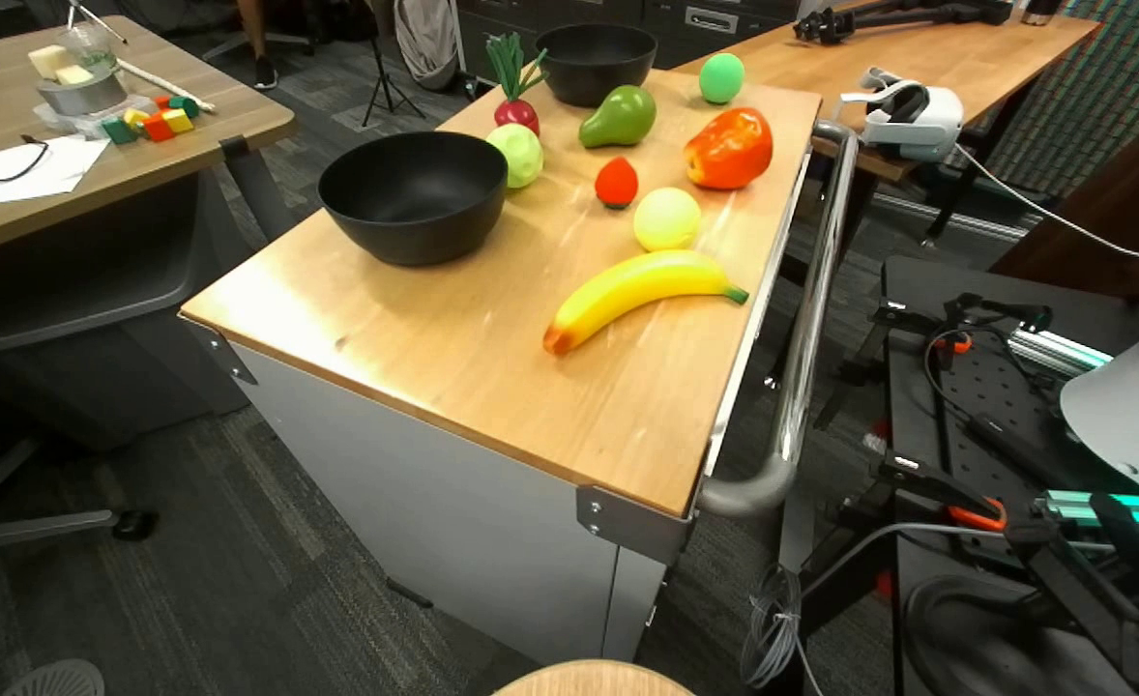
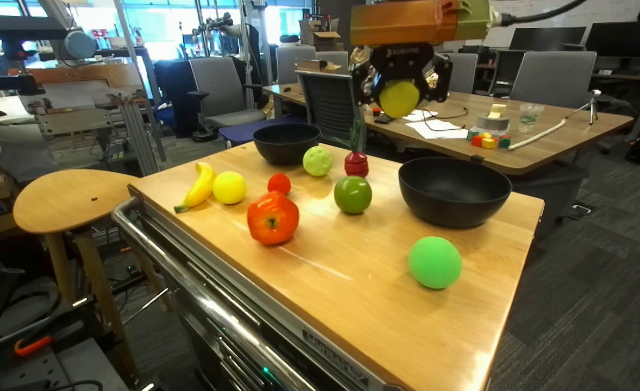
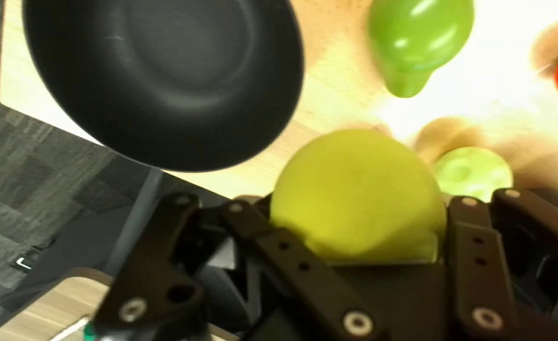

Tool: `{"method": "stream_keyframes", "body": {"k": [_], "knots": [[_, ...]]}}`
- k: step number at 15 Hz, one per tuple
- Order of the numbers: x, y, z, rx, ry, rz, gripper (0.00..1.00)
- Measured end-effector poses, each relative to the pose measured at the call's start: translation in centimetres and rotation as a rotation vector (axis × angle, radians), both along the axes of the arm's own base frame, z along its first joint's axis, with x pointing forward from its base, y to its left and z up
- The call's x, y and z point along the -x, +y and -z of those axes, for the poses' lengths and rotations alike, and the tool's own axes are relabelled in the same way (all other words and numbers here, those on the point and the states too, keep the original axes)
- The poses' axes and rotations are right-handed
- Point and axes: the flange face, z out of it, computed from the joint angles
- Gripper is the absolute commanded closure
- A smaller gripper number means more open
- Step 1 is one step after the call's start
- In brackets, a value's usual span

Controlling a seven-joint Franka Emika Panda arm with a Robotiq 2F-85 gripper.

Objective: Move the fruit and vegetable toys from the bowls to the counter

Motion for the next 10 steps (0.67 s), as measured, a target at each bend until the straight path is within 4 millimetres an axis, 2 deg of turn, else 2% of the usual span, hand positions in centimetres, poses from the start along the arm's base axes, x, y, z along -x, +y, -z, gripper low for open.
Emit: {"method": "stream_keyframes", "body": {"k": [1,3,7,10], "knots": [[1.1,0.5,-0.6,-0.005,0.007,-0.033,0.94],[3.3,0.7,-0.3,0.001,0.028,-0.072,0.94],[6.8,-0.6,3.3,-0.008,0.089,-0.087,0.95],[8.7,-1.1,6.3,-0.01,0.118,-0.086,0.94]]}}
